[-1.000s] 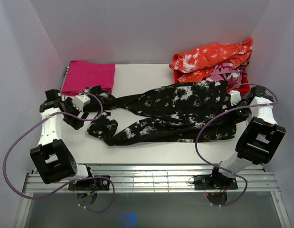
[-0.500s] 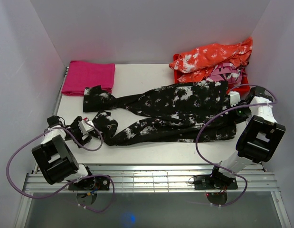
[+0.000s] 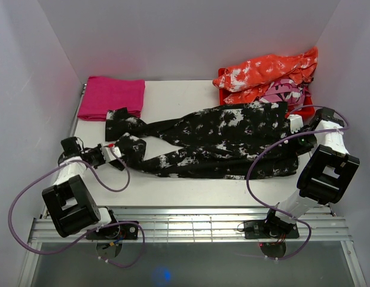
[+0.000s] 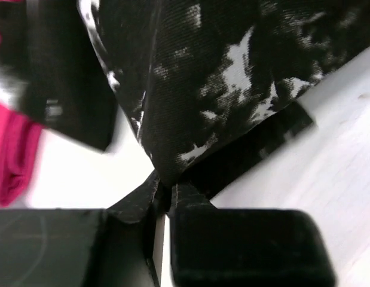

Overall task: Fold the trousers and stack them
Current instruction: Flatten the trousers out

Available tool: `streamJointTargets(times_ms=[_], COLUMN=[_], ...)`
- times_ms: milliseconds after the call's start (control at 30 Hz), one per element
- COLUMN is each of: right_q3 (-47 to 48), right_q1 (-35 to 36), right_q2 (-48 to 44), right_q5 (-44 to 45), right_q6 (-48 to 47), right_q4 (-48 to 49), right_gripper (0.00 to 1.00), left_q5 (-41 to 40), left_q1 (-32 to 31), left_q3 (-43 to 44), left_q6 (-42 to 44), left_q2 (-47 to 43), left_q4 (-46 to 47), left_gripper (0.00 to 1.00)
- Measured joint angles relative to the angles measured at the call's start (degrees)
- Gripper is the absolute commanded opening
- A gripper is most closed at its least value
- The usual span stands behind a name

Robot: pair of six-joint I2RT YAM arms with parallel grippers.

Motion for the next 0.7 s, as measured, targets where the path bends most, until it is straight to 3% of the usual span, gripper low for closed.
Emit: streamJointTargets(times_ms=[100,333,433,633,700], right_q3=[0.0,0.0,-0.4,-2.1,-2.1], right_q1=[-0.2,-1.7,-2.3,-3.0,-3.0], right_q2=[0.0,0.0,0.0,0.0,0.3], right_q5=[0.0,-1.1,-1.2,0.3,0.7], right_q6=[-0.8,-3.1,-4.6,-6.6,-6.8], right_q4=[-0.1,-0.9,-0.9,0.1,0.8], right_gripper=[0.08,0.08,0.08,0.08,0.08], left_q5=[-3.0,-11.7,-15.7,-25.6,-27.0], left_q1=[0.0,1.6,1.7,0.7,-0.2], left_q3=[10.8,36.0,40.5,39.6,41.2], left_q6=[-0.4,4.3,3.8,0.8,-1.8], left_q2=[-0.2,3.5,9.4,21.8,28.4], left_q4=[-10.4,-41.3,-49.4,-56.8,-57.9], left_gripper=[0.00,0.00,0.00,0.00,0.09])
